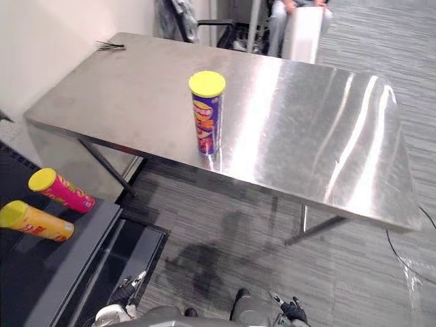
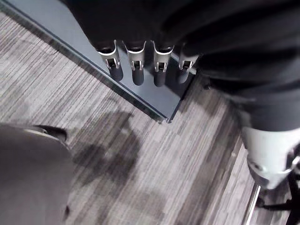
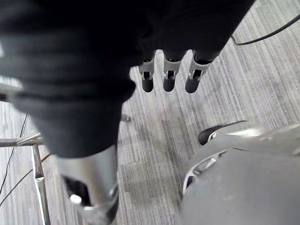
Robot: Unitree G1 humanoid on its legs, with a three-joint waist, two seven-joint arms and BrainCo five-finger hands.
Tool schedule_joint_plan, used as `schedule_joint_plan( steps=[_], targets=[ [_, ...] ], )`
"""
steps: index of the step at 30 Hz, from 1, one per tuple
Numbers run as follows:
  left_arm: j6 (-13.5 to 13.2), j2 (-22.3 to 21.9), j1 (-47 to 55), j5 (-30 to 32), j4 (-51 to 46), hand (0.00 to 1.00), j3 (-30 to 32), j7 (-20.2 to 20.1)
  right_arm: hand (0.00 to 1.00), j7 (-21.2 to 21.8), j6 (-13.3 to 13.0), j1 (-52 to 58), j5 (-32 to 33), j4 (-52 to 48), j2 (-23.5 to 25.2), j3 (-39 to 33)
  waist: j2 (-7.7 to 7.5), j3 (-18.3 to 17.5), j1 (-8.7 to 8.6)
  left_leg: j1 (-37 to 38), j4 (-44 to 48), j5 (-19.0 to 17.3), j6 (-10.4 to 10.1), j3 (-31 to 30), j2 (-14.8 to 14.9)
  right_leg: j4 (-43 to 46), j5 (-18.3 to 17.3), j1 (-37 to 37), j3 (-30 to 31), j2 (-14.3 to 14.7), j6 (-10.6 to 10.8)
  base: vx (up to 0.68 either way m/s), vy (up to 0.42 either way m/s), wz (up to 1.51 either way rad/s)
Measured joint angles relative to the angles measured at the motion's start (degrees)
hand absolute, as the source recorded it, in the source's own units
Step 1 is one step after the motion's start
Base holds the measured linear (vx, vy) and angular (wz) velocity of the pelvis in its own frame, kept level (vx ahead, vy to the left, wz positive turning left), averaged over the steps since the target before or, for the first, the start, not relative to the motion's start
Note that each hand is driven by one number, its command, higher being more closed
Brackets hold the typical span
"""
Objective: Put the gum and the chips on the shelf.
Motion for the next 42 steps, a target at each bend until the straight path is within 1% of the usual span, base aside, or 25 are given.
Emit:
schedule_joint_plan(
  steps=[1,2,3,4,5,6,7,9,10,12,13,14,16,20,24,26,29,30,32,34,35,37,38,40,42],
  targets=[
    [0.04,0.17,0.02,0.08,-0.07,0.0,0.01,-0.18,0.0,-0.04,-0.01,-0.16,0.0,0.41,-0.1,-0.02,-0.2,-0.14,-0.02,-0.84,-0.16,-1.65,0.05,2.42,0.9,-0.57,-0.23,1.55,-0.81,-0.7,-0.4,0.07,-0.028,0.71],
    [0.05,0.07,0.03,0.06,-0.09,0.0,-0.09,-0.19,0.0,-0.06,-0.02,-0.29,0.0,0.44,-0.41,-0.18,-0.14,-0.19,-0.2,-0.83,-1.89,-1.26,-0.16,4.41,2.01,-0.54,-0.27,1.95,-1.59,-0.94,-0.45,0.05,-0.009,0.84],
    [0.11,-0.33,0.14,0.02,-0.11,0.0,-0.3,-0.26,0.0,-0.07,-0.03,-0.6,-0.02,0.49,-1.04,-1.25,0.53,-0.53,-0.24,-0.83,-5.87,2.1,0.09,8.87,4.82,-0.52,-0.34,2.21,-3.34,-0.95,-0.34,0.02,0.034,0.55],
    [0.02,-0.29,0.06,-0.12,-0.5,0.0,-0.05,-0.24,0.0,-0.07,-0.04,-1.18,0.0,0.45,-1.08,-2.16,0.55,-0.88,0.36,-0.96,-5.72,3.15,1.1,11.25,3.99,-1.01,-0.47,2.35,-3.56,-1.88,-0.09,0.01,0.067,0.41],
    [0.08,-0.21,0.14,-0.09,-0.63,0.0,-0.12,-0.25,0.0,-0.03,-0.05,-1.25,-0.01,0.44,-0.78,-2.11,0.03,-1.13,0.52,-1.33,-5.46,3.33,1.08,12.21,3.77,-1.48,-0.45,2.37,-3.63,-2.21,-0.06,-0.01,0.092,0.11],
    [0.18,0.46,0.24,-0.04,-0.61,0.0,-0.17,-0.24,0.0,0.03,-0.06,-1.3,0.01,0.44,-0.16,-2.15,-0.84,-1.61,0.86,-1.67,-5.35,3.41,1.12,13.66,3.41,-2.41,-0.44,2.48,-3.73,-2.53,-0.05,-0.02,0.076,-0.04],
    [0.3,0.98,0.25,-0.02,-0.32,0.0,-0.08,-0.2,0.0,0.01,-0.06,-1.33,0.03,0.5,0.23,-2.22,-1.39,-1.92,1.13,-1.74,-5.51,3.46,1.19,14.14,3.04,-3.69,-0.08,2.82,-3.78,-2.61,0.55,-0.02,0.067,-0.09],
    [0.86,1.23,0.26,0.32,-0.27,0.0,0.03,-0.19,0.0,-0.01,0.01,-1.23,0.15,1.47,0.3,-2.77,-1.59,-2.05,1.09,-1.68,-5.8,3.68,1.44,14.19,2.49,-5.65,0.28,3.68,-3.8,-2.68,1.13,-0.02,0.038,-0.06],
    [0.96,1.16,0.27,0.57,-0.2,0.0,0.26,-0.13,0.0,-0.04,0.05,-1.15,0.16,1.46,0.35,-3.87,-1.45,-2.01,0.86,-1.64,-6.27,4.2,1.43,14.36,2.23,-6.36,0.68,3.8,-3.74,-2.75,1.76,-0.03,0.02,-0.04],
    [1.13,1.23,0.37,0.97,0.2,0.0,0.39,-0.1,0.0,-0.1,0.06,-1.13,0.75,1.46,0.38,-5.02,-1.35,-2.06,0.15,-1.23,-8.1,5.39,1.39,14.43,1.99,-6.98,0.88,3.81,-3.79,-2.65,1.99,-0.05,-0.005,0.01],
    [1.3,1.26,0.61,0.97,0.21,0.0,0.64,-0.08,0.0,-0.13,0.06,-1.12,1.62,1.46,0.41,-5.42,-1.34,-2.06,-0.12,-0.57,-9.81,6.38,1.4,14.5,2.02,-7.23,0.98,3.83,-3.82,-2.36,1.9,-0.05,-0.03,0.01],
    [1.3,1.31,0.64,0.99,0.21,0.0,0.85,-0.08,0.0,-0.15,0.05,-1.11,2.03,1.46,0.44,-5.85,-1.32,-2.08,-0.13,-0.26,-10.42,6.75,1.29,14.54,2.05,-7.3,1.04,3.83,-3.83,-2.23,1.81,-0.05,-0.048,-0.04],
    [1.31,0.99,0.75,1.05,0.25,0.0,2.17,-0.01,0.0,-0.65,0.02,-0.96,2.51,1.45,0.31,-8.24,-1.06,-2.23,-0.16,1.82,-14.72,8.92,1.14,14.62,2.35,-7.64,1.11,4.1,-4.04,-1.24,1.69,-0.07,-0.072,-0.01],
    [1.31,0.51,0.93,1.09,0.19,0.0,2.46,-0.05,0.0,-1.47,0.01,-1.13,3.15,1.41,0.09,-11.26,-0.56,-2.6,-0.09,2.81,-18.27,10.55,1.38,15.47,3.08,-8.95,1.84,4.15,-4.55,0.15,0.83,-0.06,-0.048,0.02],
    [1.32,0.62,1.29,1.54,0.13,0.0,2.55,-0.05,0.0,-2.03,0.0,-1.87,7.21,1.31,-0.61,-16.22,-0.39,-2.7,-0.04,3.15,-19.54,11.03,1.56,16.16,3.18,-9.39,2.12,4.14,-3.91,0.64,0.73,-0.06,-0.028,-0.08],
    [1.32,0.71,1.39,2.76,0.13,0.0,2.57,-0.06,0.0,-2.93,-0.01,-2.95,10.74,1.05,-2.4,-20.68,-0.24,-2.79,-0.03,3.14,-19.6,10.95,1.52,17.1,3.17,-9.63,2.15,3.73,-2.86,0.82,0.77,-0.02,-0.002,-0.19],
    [1.35,0.78,1.6,2.77,0.15,0.0,2.59,-0.06,0.0,-4.12,-0.13,-4.55,14.09,-0.52,-5.04,-25.51,0.05,-2.92,-0.2,3.01,-19.6,10.93,1.5,17.88,3.18,-9.65,2.36,3.07,-1.72,1.06,0.71,0.02,-0.001,-0.18],
    [1.35,0.7,1.64,2.78,0.15,0.0,2.58,-0.07,0.0,-4.74,-0.64,-4.98,16.03,-2.2,-6.37,-28.11,0.25,-3.04,-0.3,3.21,-19.6,10.92,1.49,18.07,3.22,-9.62,2.48,3.03,-1.55,1.15,0.64,0.06,-0.011,-0.09],
    [1.35,0.55,1.83,2.78,0.12,0.0,2.58,-0.08,0.0,-6.37,-1.42,-5.24,16.58,-6.17,-8.18,-31.01,0.59,-3.24,-0.3,3.25,-19.57,10.89,1.45,18.99,3.36,-9.64,2.48,2.92,-1.24,1.3,0.62,0.06,-0.015,-0.12],
    [1.34,0.19,2.41,2.78,0.04,0.0,2.59,-0.04,0.0,-8.72,-2.45,-6.74,17.57,-13.65,-10.55,-33.53,1.3,-3.63,-1.08,3.1,-19.34,10.87,1.41,19.41,3.4,-9.56,2.48,2.19,-0.55,1.43,0.6,0.06,-0.018,-0.14],
    [1.35,0.15,2.59,2.78,0.05,0.0,2.59,-0.03,0.0,-9.35,-2.9,-7.45,17.58,-15.45,-11.05,-34.05,1.45,-3.66,-1.32,3.1,-19.31,10.87,1.41,19.65,3.4,-9.53,2.49,2.08,-0.28,1.45,0.59,0.04,-0.012,-0.18],
    [1.35,-0.01,3.0,2.79,0.06,0.0,2.57,-0.02,0.0,-12.95,-4.67,-9.46,17.29,-24.01,-11.71,-35.92,1.77,-3.82,-1.61,3.35,-19.3,10.87,1.41,20.58,3.45,-9.53,2.48,2.04,0.41,1.59,0.58,0.03,-0.014,-0.15],
    [1.35,-0.07,2.97,2.8,-0.06,0.0,2.57,-0.02,0.0,-13.68,-5.07,-9.74,17.29,-26.14,-11.72,-36.06,1.81,-3.85,-1.64,3.37,-19.3,10.85,1.39,20.63,3.46,-9.53,2.48,2.01,0.5,1.61,0.58,0.01,-0.017,-0.11],
    [1.34,-0.5,3.05,2.87,-1.09,0.0,2.59,0.14,0.0,-16.79,-5.88,-10.58,14.6,-35.04,-11.49,-36.16,1.97,-3.95,-1.58,3.33,-19.3,10.78,1.28,20.96,3.51,-9.38,2.54,1.54,1.11,1.72,0.49,0.0,-0.016,-0.11],
    [1.34,-0.52,3.04,2.99,-1.09,0.0,2.55,0.27,0.0,-19.25,-6.57,-11.1,10.83,-40.87,-11.43,-36.17,2.0,-3.99,-1.65,3.17,-19.3,10.73,1.26,21.25,3.52,-9.38,2.61,1.2,1.62,1.81,0.39,-0.01,-0.013,-0.11]
  ],
)
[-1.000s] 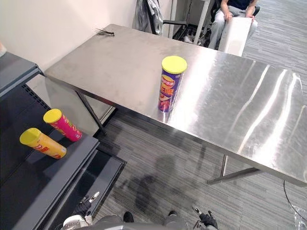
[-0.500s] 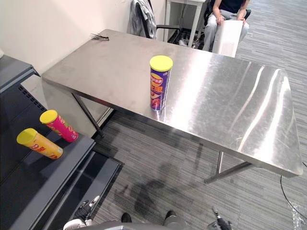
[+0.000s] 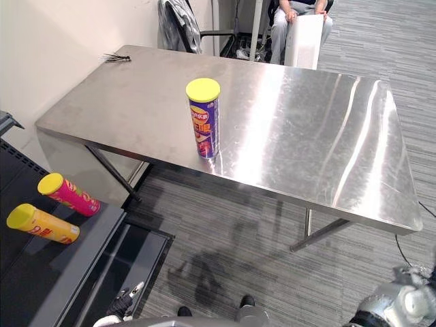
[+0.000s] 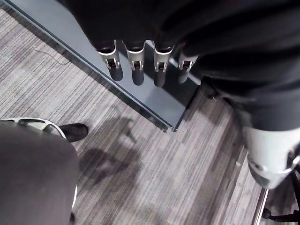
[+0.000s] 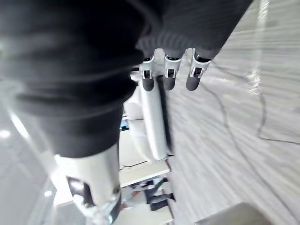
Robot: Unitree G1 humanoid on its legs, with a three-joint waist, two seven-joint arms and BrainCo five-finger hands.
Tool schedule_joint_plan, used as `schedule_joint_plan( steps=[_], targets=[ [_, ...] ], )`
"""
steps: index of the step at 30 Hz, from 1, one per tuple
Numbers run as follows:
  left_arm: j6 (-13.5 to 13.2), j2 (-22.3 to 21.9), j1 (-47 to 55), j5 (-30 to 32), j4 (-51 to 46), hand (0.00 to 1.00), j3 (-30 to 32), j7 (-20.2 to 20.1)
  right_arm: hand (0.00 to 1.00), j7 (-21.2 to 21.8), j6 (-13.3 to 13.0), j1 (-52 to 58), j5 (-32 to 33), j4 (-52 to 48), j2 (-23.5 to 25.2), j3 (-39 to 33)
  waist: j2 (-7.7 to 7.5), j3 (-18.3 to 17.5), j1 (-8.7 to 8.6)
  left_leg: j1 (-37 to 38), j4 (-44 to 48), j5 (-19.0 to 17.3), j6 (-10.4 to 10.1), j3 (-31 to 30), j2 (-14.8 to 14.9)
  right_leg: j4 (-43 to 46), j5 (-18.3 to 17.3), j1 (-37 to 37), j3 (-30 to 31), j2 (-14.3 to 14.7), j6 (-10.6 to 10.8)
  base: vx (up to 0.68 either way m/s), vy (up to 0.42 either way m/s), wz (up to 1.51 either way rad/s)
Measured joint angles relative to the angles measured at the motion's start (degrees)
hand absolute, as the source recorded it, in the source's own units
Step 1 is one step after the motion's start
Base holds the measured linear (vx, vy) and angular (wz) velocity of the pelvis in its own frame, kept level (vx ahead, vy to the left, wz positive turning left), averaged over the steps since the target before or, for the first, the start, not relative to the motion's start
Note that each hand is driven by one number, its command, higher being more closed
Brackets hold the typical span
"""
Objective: Put the gum and the chips on the shelf.
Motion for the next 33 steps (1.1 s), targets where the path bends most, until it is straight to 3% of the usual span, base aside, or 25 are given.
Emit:
schedule_joint_plan(
  steps=[4,7,12,16,21,29,33],
  targets=[
    [0.01,0.02,-0.01,2.0,-0.39,0.0,-0.16,0.01,0.0,-4.0,-1.05,-0.11,-8.48,-7.73,1.25,0.5,0.0,-0.02,-0.04,0.06,0.0,-0.04,0.06,0.66,0.2,0.02,0.09,-0.09,0.54,0.31,-0.13,-0.02,-0.02,-0.07],
    [0.06,-0.11,0.06,2.42,-0.46,0.0,-1.11,-0.05,0.0,-4.47,-1.05,1.99,-13.91,-19.45,3.83,6.07,0.39,-0.26,-0.14,0.11,0.0,-0.48,0.07,0.86,0.53,0.08,0.12,-0.21,1.18,0.78,-0.18,-0.03,-0.033,-0.11],
    [0.0,-0.33,0.12,4.8,-1.47,0.0,-2.98,-0.84,0.0,4.51,-1.38,6.91,-18.16,-33.22,3.85,18.4,0.52,-0.99,-0.04,0.31,0.02,-0.69,-0.01,1.15,0.7,0.21,0.12,-0.28,1.65,1.01,-0.19,0.0,-0.012,-0.03],
    [-0.05,-0.32,0.14,4.77,-1.91,0.0,-3.41,-1.8,0.0,13.55,-1.3,9.81,-17.92,-35.1,3.75,25.22,0.3,-0.9,0.1,0.33,0.02,-0.74,0.01,1.3,0.69,0.3,0.12,-0.37,1.8,1.02,-0.19,0.0,0.0,0.0],
    [-0.12,0.27,0.27,4.78,-2.26,0.0,-4.89,-2.4,0.0,19.69,-1.17,10.73,-15.33,-35.48,2.72,32.83,0.19,-0.82,0.24,0.48,0.04,-0.82,0.11,1.8,0.68,1.42,-0.05,-0.96,2.52,0.97,-0.43,0.0,-0.015,-0.06],
    [-0.65,1.16,0.07,4.76,-4.31,0.0,-7.79,-2.94,0.0,20.33,-0.83,4.81,-14.64,-31.22,-0.57,43.6,-0.49,-0.2,1.49,0.67,1.66,-1.27,0.61,1.06,0.67,3.29,-0.48,-0.81,2.36,0.33,-0.92,-0.04,-0.022,0.02],
    [-0.73,1.17,0.08,4.75,-4.9,0.0,-8.04,-2.91,0.0,20.1,0.59,-0.36,-14.65,-26.27,-0.91,48.1,-0.51,-0.18,1.92,0.2,1.66,-0.62,1.13,-0.51,0.4,4.04,-0.62,-0.81,0.82,-0.31,-0.93,-0.04,-0.018,0.21]
  ],
)
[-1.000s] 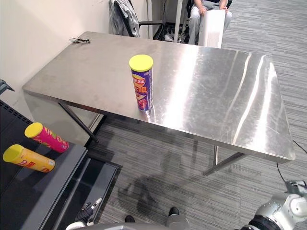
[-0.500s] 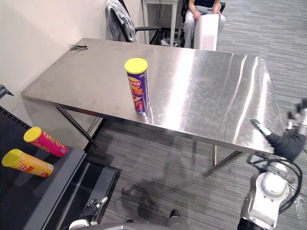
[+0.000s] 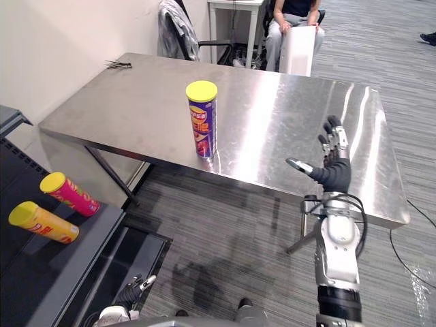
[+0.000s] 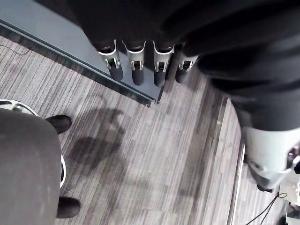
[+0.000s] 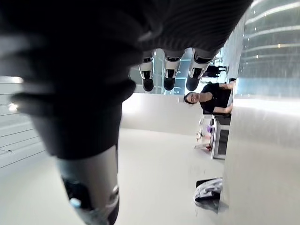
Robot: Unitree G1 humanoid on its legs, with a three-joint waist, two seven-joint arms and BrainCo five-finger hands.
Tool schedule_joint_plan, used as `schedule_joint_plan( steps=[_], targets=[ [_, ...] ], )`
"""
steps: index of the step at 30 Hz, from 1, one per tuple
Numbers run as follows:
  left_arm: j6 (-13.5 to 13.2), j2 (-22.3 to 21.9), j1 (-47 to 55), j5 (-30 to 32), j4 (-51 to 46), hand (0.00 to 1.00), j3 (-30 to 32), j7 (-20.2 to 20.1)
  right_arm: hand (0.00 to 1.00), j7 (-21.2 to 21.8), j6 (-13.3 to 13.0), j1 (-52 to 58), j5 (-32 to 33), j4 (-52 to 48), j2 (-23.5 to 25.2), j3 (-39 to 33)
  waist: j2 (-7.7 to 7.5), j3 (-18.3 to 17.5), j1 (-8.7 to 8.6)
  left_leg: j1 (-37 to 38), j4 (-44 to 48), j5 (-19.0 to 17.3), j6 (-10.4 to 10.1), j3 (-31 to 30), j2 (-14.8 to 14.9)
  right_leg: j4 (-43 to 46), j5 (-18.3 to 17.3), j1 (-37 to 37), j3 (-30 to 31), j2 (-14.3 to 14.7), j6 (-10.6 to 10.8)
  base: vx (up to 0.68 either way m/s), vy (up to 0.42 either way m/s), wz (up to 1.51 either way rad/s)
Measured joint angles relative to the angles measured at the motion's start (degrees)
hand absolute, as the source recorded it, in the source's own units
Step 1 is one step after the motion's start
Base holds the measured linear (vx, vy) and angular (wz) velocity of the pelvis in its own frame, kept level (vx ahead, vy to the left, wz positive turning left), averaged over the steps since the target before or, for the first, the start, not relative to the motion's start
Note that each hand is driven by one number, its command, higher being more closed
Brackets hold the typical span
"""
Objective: Put the gum and the chips on the shelf.
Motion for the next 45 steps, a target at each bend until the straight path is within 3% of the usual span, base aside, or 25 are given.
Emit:
schedule_joint_plan(
  steps=[12,16,32,45],
  targets=[
    [0.17,-0.04,0.04,-0.07,-1.82,0.0,-1.49,0.92,0.0,-2.71,3.23,-18.09,-0.01,18.42,-0.01,10.0,0.37,0.53,2.91,0.06,-1.15,1.72,0.27,-1.95,-0.59,0.32,-0.06,0.68,-2.83,-1.02,0.06,-0.02,-0.012,0.12],
    [0.22,-0.04,0.04,-0.18,-1.87,0.0,-1.47,1.25,0.0,-2.9,4.52,-23.41,0.0,23.65,-0.01,11.64,0.45,0.7,2.96,-0.05,-1.24,1.73,0.27,-2.07,-0.67,0.2,-0.05,0.68,-3.19,-1.12,0.07,0.0,0.0,0.0],
    [0.27,0.06,0.05,-0.53,-3.97,0.0,-1.47,1.56,0.0,-4.66,5.16,-33.42,1.46,29.6,-0.01,13.03,0.0,2.73,3.43,-0.87,-1.17,1.56,-0.12,-3.25,-0.71,0.03,-0.02,0.58,-4.5,-1.44,0.1,0.01,-0.008,0.04],
    [0.25,0.09,0.03,-0.55,-5.31,0.0,-1.34,1.78,0.0,-2.49,6.21,-33.6,1.65,30.0,0.18,15.68,-0.68,3.84,4.08,-0.96,-0.96,1.19,-0.69,-3.27,-0.69,0.01,-0.02,0.56,-4.51,-1.52,0.12,0.0,0.0,0.0]
  ],
)
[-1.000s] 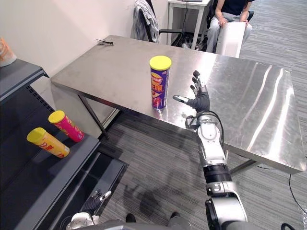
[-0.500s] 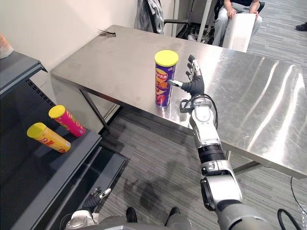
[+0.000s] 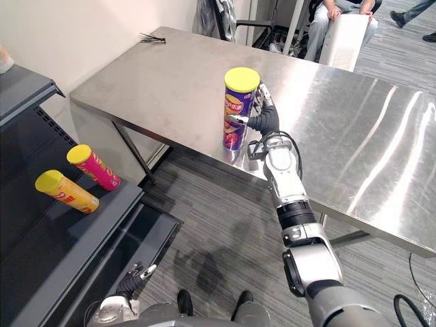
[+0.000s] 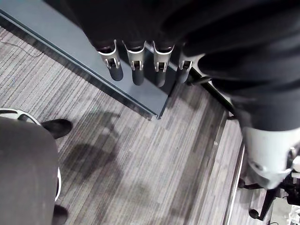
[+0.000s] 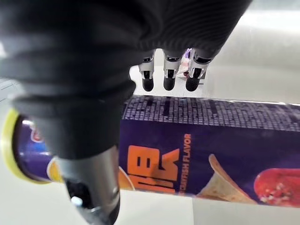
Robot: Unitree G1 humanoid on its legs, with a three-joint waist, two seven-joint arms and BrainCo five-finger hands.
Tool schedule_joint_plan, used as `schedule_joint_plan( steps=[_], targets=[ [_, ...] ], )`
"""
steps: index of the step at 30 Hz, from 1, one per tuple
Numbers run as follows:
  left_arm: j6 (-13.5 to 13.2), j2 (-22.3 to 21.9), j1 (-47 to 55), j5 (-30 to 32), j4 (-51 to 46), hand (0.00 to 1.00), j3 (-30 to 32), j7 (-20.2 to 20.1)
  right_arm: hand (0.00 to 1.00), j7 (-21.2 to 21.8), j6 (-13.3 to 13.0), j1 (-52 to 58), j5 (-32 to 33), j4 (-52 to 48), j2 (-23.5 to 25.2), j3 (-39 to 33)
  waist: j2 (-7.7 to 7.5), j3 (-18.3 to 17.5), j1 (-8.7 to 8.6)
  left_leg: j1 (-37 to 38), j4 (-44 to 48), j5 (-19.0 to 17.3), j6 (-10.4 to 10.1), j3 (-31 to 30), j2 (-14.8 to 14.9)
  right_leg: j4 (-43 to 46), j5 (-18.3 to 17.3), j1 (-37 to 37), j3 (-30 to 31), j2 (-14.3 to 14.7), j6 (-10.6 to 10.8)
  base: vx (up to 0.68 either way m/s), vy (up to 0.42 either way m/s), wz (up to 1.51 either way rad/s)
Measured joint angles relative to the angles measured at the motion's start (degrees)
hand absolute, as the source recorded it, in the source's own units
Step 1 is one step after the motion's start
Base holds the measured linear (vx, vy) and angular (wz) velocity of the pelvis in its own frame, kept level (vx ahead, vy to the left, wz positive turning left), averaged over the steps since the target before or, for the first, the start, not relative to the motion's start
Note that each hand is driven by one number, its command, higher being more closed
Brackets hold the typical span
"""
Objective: Put the gum and the chips on the shelf.
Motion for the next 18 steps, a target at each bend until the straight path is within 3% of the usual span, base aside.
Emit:
schedule_joint_plan(
  steps=[3,4,18],
  targets=[
    [0.0,-0.01,0.0,0.0,-0.16,0.0,-0.01,0.03,0.0,-0.01,0.21,-0.04,-0.02,0.34,0.02,0.01,-0.01,0.0,0.26,-0.02,0.0,-0.03,-0.04,-0.07,0.0,0.0,0.0,0.02,-0.14,-0.01,0.01,0.0,0.0,0.0],
    [0.0,-0.01,0.0,0.0,-0.17,0.0,-0.01,0.03,1.0,-0.01,0.24,-0.37,-0.04,0.67,0.06,0.01,-0.02,0.01,0.26,-0.02,0.0,-0.04,-0.06,-0.1,0.0,0.0,0.01,0.05,-0.19,-0.03,0.02,0.0,0.0,0.0],
    [-0.05,0.01,-0.04,-0.01,-0.38,0.0,0.0,0.11,1.0,-0.24,0.67,-2.95,-0.11,3.83,1.04,-0.06,-0.61,0.36,0.36,0.01,-0.07,-0.03,-0.05,-0.21,0.0,-0.1,0.06,0.18,-0.4,-0.05,0.09,0.0,0.0,0.0]
  ],
)
